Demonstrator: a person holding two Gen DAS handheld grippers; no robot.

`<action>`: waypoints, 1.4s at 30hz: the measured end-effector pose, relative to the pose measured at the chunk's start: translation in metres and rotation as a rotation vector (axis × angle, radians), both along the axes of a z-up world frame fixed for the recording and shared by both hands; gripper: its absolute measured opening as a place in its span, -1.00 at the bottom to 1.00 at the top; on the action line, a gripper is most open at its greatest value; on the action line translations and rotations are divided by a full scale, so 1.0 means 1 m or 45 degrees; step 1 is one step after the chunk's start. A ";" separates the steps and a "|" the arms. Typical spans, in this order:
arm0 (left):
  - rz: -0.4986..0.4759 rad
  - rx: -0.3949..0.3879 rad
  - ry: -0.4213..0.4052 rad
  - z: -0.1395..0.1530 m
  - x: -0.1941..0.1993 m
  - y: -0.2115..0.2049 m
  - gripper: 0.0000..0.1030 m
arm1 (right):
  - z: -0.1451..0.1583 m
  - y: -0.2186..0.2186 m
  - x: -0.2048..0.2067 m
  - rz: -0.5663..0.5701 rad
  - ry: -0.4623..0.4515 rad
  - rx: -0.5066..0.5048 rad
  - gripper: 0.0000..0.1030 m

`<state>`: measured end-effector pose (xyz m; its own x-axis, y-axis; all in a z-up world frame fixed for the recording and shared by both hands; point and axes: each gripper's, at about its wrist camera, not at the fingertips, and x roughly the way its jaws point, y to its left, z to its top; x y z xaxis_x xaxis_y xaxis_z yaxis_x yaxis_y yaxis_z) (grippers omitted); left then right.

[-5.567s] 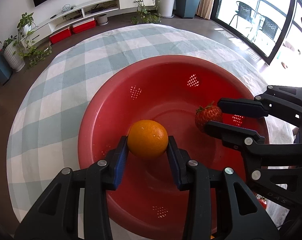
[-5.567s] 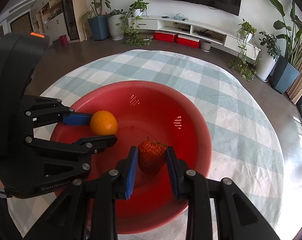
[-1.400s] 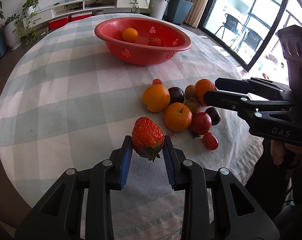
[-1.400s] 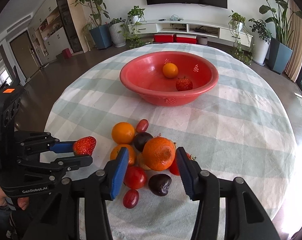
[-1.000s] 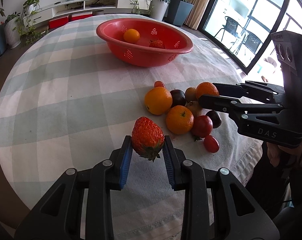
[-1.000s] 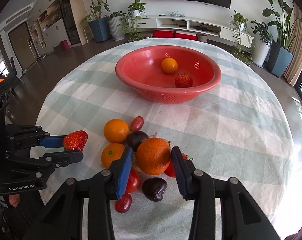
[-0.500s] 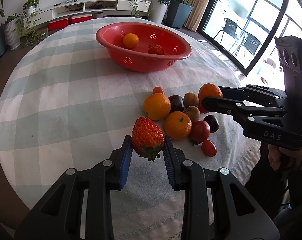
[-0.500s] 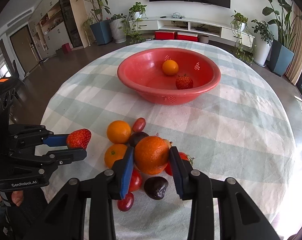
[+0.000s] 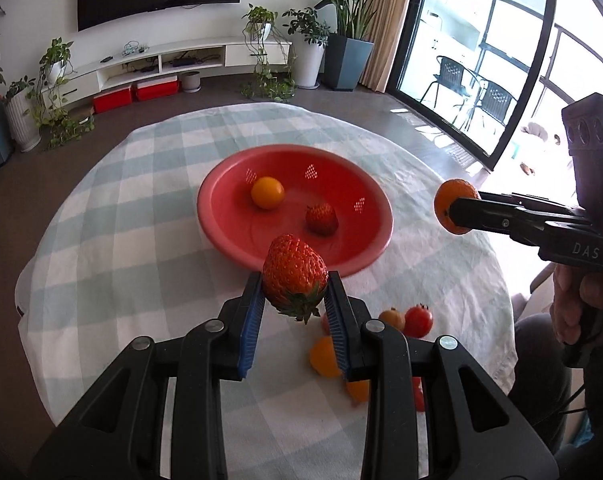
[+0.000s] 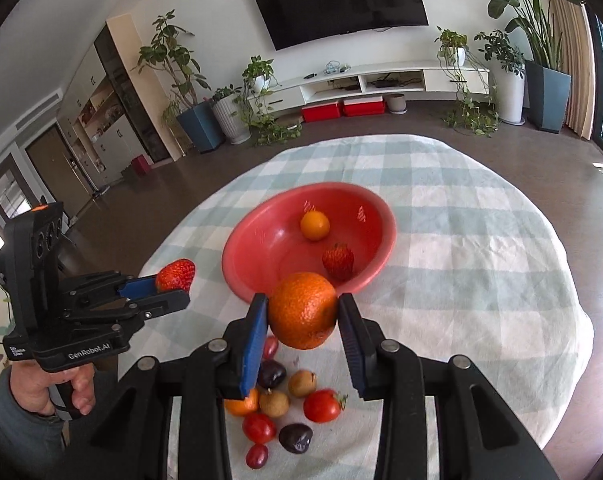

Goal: Organize fruits
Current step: 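Carry the strawberry and mandarin over the red bowl with both tools, then open both tools to drop the fruit into the bowl and withdraw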

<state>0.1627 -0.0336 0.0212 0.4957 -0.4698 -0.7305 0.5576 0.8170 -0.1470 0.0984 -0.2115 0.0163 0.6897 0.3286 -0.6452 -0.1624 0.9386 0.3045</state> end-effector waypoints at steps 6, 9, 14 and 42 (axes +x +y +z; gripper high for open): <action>-0.054 0.051 0.015 0.003 0.046 -0.035 -0.45 | 0.009 0.007 0.055 0.039 0.018 0.023 -0.26; -0.066 0.107 0.036 -0.011 0.065 -0.050 -0.45 | 0.003 0.014 0.082 0.059 0.052 -0.009 -0.26; -0.064 0.182 0.095 -0.043 0.084 -0.060 -0.45 | -0.018 0.020 0.118 0.067 0.126 -0.017 -0.26; -0.084 0.296 0.093 -0.078 0.102 -0.082 -0.44 | -0.082 0.038 0.154 0.074 0.261 -0.337 -0.23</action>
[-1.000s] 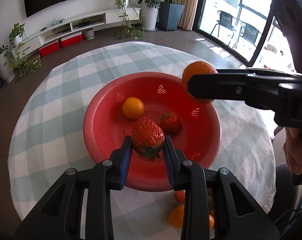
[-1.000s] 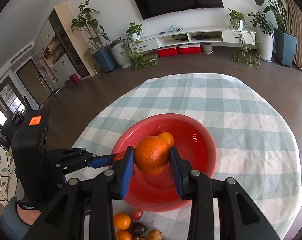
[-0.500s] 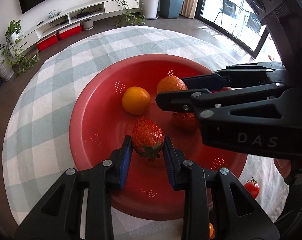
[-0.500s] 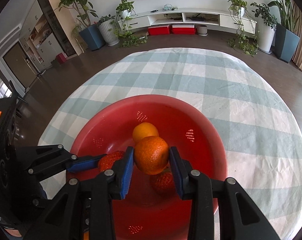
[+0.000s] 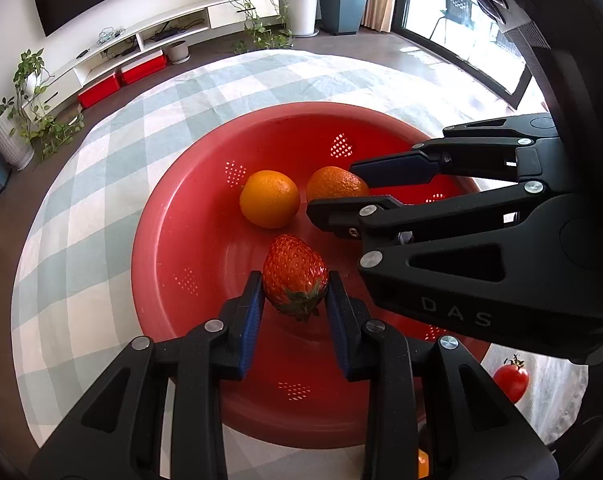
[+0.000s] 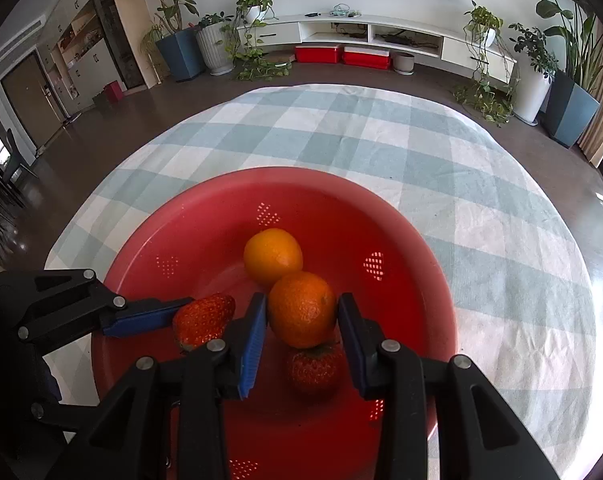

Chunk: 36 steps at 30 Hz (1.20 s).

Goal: Organize fruits
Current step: 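Open both tools to drop the fruit into the bowl and withdraw, then move both open tools toward the remaining fruit pile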

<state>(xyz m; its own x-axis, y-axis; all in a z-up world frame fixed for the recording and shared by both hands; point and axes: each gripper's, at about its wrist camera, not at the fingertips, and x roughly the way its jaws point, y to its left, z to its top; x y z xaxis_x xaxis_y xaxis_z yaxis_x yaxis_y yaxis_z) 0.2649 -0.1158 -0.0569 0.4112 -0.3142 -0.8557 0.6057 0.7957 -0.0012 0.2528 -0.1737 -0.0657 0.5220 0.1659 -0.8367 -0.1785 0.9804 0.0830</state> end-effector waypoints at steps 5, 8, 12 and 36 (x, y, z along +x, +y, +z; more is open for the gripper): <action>-0.011 0.004 -0.002 0.001 -0.002 -0.001 -0.27 | 0.001 -0.006 -0.001 -0.019 0.003 0.017 -0.21; -0.008 0.001 -0.026 0.004 -0.002 -0.001 0.05 | 0.002 -0.007 -0.002 -0.020 0.001 0.019 -0.21; -0.005 0.003 -0.032 0.006 -0.002 0.001 0.06 | 0.012 -0.010 -0.010 -0.033 -0.029 0.044 -0.21; 0.073 -0.114 -0.081 0.043 -0.157 0.064 0.64 | 0.056 -0.043 -0.198 -0.138 -0.269 0.354 0.66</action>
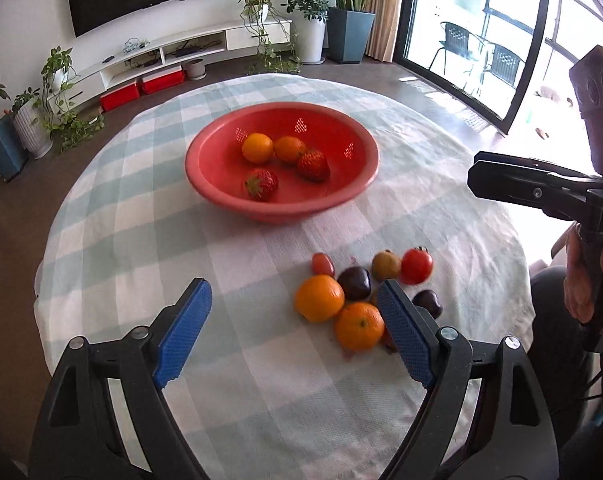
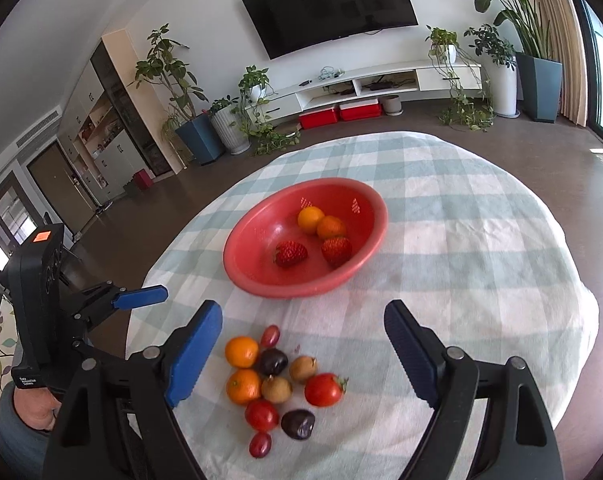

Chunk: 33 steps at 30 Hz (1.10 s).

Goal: Organize fruits
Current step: 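Move both open tools toward the remaining fruit pile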

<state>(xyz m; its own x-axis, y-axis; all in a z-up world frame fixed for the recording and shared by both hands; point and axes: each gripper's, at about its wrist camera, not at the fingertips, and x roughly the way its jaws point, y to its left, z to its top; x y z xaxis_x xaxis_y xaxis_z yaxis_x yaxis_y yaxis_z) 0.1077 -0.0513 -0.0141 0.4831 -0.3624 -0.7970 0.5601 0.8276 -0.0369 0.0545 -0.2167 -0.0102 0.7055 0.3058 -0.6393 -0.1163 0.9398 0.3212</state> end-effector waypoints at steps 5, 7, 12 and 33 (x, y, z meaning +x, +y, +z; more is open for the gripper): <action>-0.056 0.026 0.066 -0.025 -0.033 -0.005 0.64 | -0.019 -0.002 -0.028 -0.038 0.048 0.017 0.66; -0.067 0.022 0.089 -0.033 -0.040 -0.007 0.64 | -0.022 -0.002 -0.036 -0.045 0.051 0.005 0.66; -0.102 -0.001 0.122 -0.044 -0.043 -0.015 0.63 | -0.028 -0.001 -0.047 -0.045 0.059 0.009 0.65; -0.337 -0.034 0.202 -0.059 -0.008 -0.028 0.03 | -0.034 0.001 -0.051 -0.016 0.067 0.018 0.40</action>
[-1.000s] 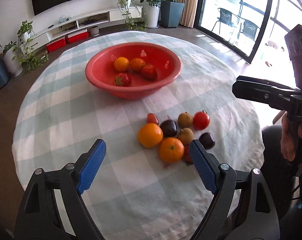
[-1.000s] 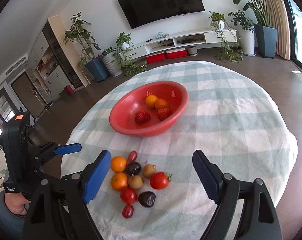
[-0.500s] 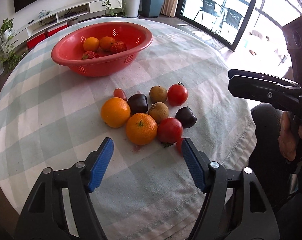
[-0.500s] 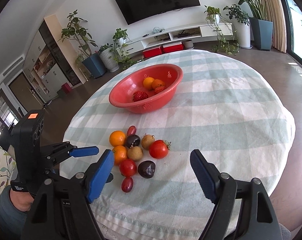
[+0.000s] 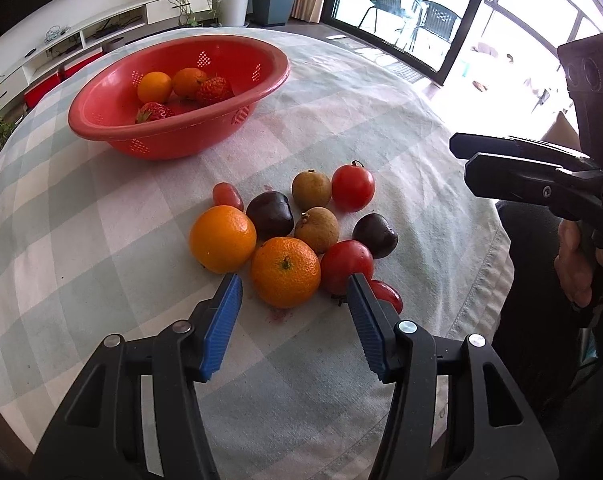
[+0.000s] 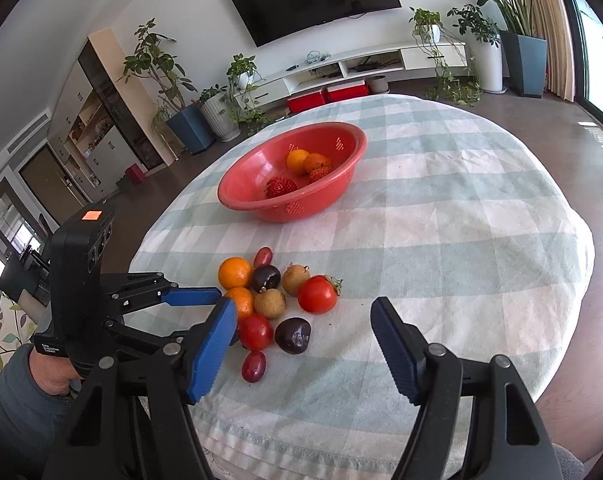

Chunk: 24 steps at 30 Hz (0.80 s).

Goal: Organize fruits
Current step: 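Move both open tools toward the remaining fruit pile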

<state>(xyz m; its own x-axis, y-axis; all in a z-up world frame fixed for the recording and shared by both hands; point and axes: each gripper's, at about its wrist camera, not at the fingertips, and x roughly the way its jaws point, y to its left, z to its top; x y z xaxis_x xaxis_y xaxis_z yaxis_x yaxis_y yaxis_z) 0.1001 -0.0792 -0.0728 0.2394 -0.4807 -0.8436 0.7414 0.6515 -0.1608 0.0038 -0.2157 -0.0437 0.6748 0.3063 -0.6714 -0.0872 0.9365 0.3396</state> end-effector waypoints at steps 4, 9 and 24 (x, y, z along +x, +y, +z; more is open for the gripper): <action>-0.012 -0.016 0.002 0.000 0.004 0.000 0.03 | 0.000 0.001 0.000 -0.003 0.002 0.004 0.39; -0.040 -0.041 0.025 -0.002 0.005 0.003 -0.11 | 0.000 0.001 0.000 -0.002 0.004 0.003 0.38; -0.036 -0.058 0.068 -0.011 0.017 0.005 -0.26 | -0.003 0.003 -0.001 0.008 0.008 0.005 0.35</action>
